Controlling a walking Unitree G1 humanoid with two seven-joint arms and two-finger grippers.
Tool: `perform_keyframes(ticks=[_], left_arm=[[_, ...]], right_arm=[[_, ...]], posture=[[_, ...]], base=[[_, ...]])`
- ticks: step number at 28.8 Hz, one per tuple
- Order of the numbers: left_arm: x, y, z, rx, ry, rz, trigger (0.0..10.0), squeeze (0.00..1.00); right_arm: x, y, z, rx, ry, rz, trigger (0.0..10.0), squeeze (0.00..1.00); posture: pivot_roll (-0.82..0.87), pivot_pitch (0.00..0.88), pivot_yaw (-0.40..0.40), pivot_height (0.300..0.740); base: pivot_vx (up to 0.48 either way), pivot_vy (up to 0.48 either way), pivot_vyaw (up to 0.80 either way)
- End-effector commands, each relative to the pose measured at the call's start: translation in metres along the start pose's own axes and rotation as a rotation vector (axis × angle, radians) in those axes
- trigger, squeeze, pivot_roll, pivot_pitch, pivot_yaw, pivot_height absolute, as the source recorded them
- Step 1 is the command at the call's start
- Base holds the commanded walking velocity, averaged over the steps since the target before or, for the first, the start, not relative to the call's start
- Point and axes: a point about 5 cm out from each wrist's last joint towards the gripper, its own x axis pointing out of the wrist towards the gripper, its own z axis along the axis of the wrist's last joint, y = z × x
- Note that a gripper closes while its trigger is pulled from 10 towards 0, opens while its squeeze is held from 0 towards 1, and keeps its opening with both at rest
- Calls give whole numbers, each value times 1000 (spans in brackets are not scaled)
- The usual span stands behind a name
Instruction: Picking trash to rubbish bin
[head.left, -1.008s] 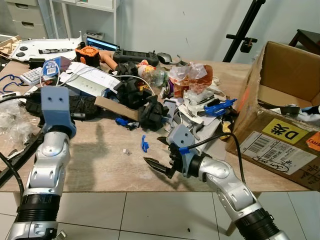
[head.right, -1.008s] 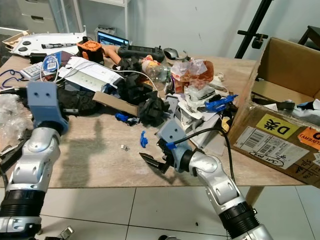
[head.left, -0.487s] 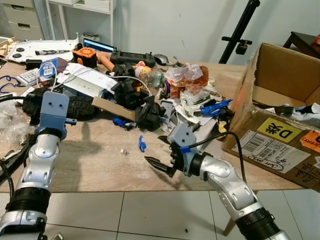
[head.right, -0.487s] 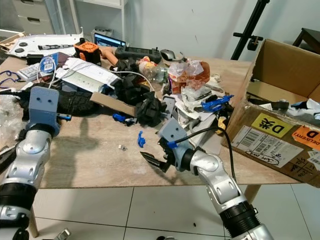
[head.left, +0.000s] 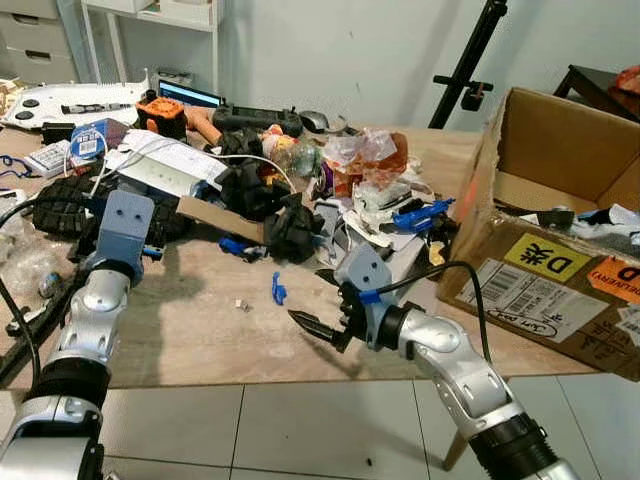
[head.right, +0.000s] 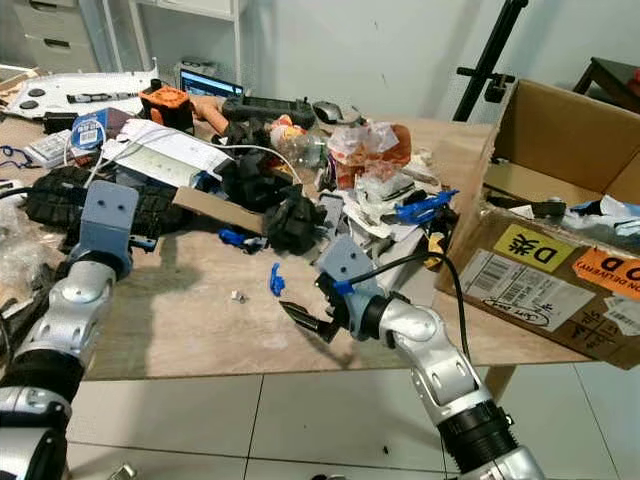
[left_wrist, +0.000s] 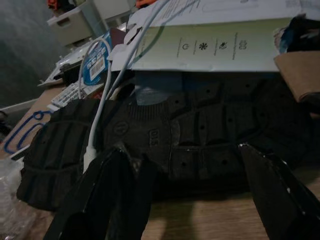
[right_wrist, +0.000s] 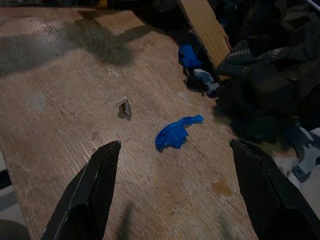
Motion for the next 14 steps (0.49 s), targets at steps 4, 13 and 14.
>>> perform_keyframes(ticks=[4,13,14], left_arm=[[-1,14,-14,50,53,94,10000,0],[0,28,-21,-57,124,188,10000,0],[0,28,-25,-117,154,191,10000,0]], right_arm=[[-3,-1,-3,0,12,-7,10000,0],[-3,-1,-3,3,14,-4,10000,0],[-3,-1,-3,3,14,-4,10000,0]], posture=[[-25,88,-97,740],[-25,88,-97,740],[-23,92,-99,740]], base=[[0,0,0],[0,0,0],[0,0,0]])
